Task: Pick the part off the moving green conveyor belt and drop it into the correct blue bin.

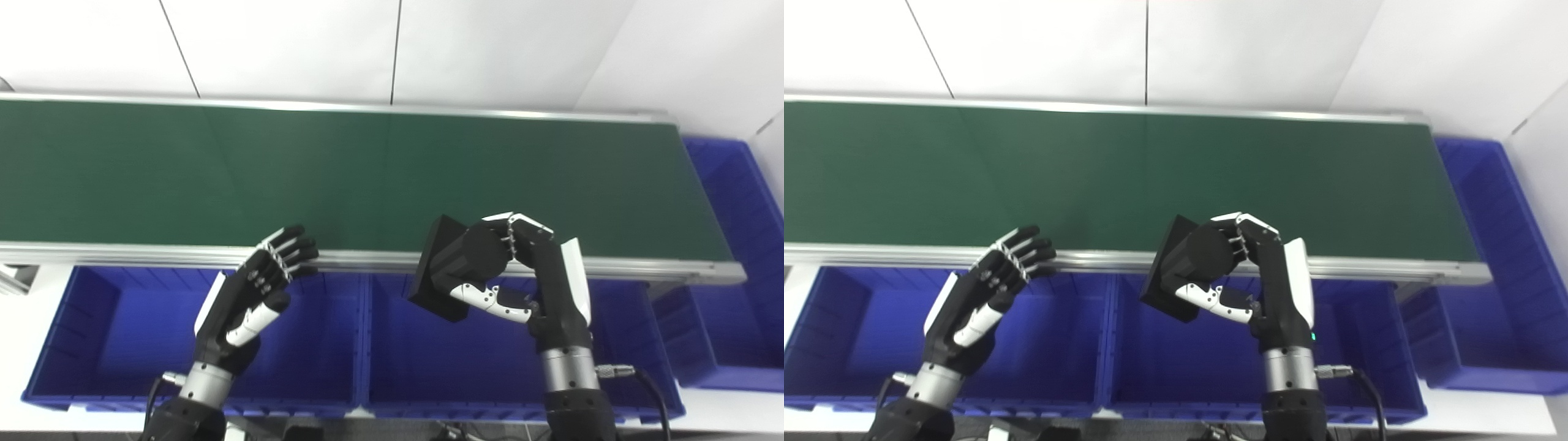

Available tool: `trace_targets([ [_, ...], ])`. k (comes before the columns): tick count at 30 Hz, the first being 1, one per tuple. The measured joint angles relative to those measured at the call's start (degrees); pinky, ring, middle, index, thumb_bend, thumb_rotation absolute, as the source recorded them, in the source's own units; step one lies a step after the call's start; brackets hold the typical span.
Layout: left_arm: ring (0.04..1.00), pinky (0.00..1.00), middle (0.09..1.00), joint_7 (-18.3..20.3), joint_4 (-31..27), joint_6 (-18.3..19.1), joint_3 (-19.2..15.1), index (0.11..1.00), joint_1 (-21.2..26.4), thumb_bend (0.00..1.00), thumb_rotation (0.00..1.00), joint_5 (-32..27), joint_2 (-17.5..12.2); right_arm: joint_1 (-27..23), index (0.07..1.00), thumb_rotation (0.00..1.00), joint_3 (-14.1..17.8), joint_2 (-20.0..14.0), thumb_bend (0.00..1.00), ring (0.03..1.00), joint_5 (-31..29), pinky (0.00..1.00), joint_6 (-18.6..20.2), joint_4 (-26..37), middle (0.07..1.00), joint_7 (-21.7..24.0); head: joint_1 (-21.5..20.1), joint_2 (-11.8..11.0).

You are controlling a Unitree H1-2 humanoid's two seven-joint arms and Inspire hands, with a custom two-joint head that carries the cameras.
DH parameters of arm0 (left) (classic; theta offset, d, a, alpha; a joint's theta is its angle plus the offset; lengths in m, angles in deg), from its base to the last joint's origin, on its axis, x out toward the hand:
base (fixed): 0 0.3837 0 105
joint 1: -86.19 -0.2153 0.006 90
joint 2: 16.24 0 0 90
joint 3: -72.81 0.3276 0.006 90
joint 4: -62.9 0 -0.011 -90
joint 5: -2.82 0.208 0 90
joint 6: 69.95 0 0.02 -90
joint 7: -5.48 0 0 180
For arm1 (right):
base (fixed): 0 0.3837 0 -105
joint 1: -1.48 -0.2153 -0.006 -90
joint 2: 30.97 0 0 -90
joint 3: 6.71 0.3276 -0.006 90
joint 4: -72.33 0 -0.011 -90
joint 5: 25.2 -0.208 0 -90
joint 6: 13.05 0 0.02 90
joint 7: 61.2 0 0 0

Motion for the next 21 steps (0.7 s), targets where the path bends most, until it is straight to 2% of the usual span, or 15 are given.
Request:
trace_targets([
  [12, 0.771, 0.71, 0.796, 0.0, -1.9, 2.0, -0.2, 0.837, -0.6, 0.79, 0.58, 0.6, -0.4, 1.9, 0.526, 0.00, -1.5, -1.5, 0.52, 0.403, 0.9, 0.36, -0.8, -6.9, 0.489, -1.7, -1.4, 1.7],
  [21, 0.769, 0.72, 0.790, 0.0, -1.9, 2.3, -0.2, 0.832, -0.3, 0.81, 0.59, 1.0, -0.6, 0.6, 0.538, 0.00, -3.4, -5.2, 0.51, 0.376, 5.1, 0.32, -0.8, -7.9, 0.481, -1.5, -1.4, 1.8],
])
